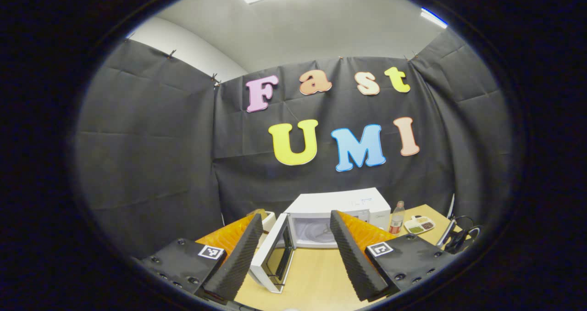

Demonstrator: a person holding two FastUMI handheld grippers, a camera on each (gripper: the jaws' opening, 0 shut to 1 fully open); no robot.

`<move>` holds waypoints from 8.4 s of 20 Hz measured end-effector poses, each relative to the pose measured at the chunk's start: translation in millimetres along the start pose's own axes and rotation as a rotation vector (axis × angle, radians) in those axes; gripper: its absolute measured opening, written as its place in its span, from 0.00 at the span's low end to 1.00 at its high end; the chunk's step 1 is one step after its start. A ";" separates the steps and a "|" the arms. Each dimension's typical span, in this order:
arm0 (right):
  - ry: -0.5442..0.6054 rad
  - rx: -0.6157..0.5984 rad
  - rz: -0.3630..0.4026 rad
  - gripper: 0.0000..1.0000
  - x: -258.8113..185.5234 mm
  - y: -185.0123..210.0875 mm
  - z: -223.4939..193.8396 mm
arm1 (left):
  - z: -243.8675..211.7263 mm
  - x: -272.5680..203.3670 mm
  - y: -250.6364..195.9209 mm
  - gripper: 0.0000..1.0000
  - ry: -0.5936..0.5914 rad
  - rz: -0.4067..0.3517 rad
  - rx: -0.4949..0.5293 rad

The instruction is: Open the microwave oven with the left hand, put the food in, and close the microwave oven.

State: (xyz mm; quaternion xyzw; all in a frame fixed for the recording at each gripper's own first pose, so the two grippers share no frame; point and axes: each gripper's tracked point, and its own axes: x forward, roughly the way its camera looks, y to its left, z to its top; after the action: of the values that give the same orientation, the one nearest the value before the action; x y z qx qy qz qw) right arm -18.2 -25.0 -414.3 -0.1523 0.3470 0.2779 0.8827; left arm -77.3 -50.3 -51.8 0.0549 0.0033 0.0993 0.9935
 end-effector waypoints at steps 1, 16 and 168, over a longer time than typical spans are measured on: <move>0.007 -0.008 0.005 0.98 8.2 -2.7 -1.4 | 5.9 -3.5 -5.4 1.00 -0.006 0.002 0.006; 0.126 0.077 0.038 0.58 37.8 -3.1 -11.9 | -3.2 20.8 -14.9 1.00 0.014 -0.072 0.012; -0.385 0.455 -0.457 0.98 -196.9 -129.0 198.4 | -251.7 242.8 -198.3 1.00 0.264 -0.402 0.051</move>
State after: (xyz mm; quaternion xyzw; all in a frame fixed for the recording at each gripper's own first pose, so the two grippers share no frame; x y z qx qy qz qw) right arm 44.4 -112.3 -125.7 0.0294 0.1848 0.0129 0.9823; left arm 195.4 -168.2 -322.7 0.0648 0.1464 -0.0945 0.9826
